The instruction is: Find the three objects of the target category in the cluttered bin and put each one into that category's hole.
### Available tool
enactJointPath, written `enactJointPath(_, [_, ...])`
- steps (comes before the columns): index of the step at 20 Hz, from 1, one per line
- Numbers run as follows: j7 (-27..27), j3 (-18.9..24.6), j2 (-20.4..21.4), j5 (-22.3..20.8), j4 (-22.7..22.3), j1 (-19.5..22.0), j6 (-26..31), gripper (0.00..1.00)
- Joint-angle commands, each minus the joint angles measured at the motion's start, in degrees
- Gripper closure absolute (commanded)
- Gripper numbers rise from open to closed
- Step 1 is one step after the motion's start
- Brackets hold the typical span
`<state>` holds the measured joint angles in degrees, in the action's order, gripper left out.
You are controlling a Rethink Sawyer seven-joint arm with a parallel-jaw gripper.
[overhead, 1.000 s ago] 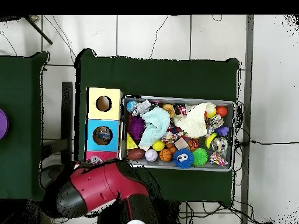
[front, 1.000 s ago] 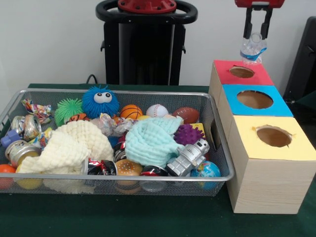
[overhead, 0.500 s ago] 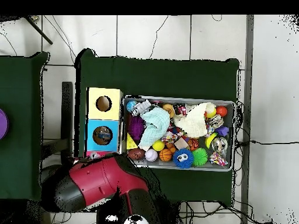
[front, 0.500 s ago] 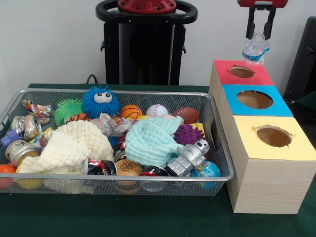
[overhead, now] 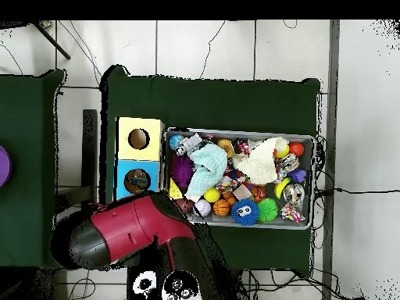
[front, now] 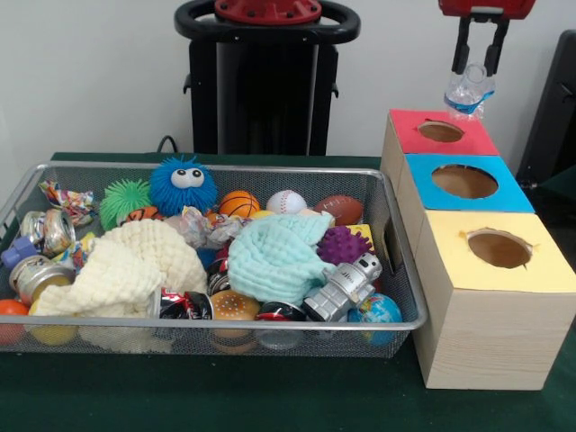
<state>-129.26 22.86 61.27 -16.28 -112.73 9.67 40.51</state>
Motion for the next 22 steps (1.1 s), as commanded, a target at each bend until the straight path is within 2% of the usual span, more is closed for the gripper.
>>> enactJointPath(1, [5.79,2.82,-2.58,-0.59,5.12,1.25,6.36,1.0])
enactJointPath(10, [6.2,2.86,-4.52,-1.15,9.46,1.34,8.36,1.0])
enactJointPath(22, [8.15,2.63,-4.49,-3.41,7.94,3.05,4.35,1.0])
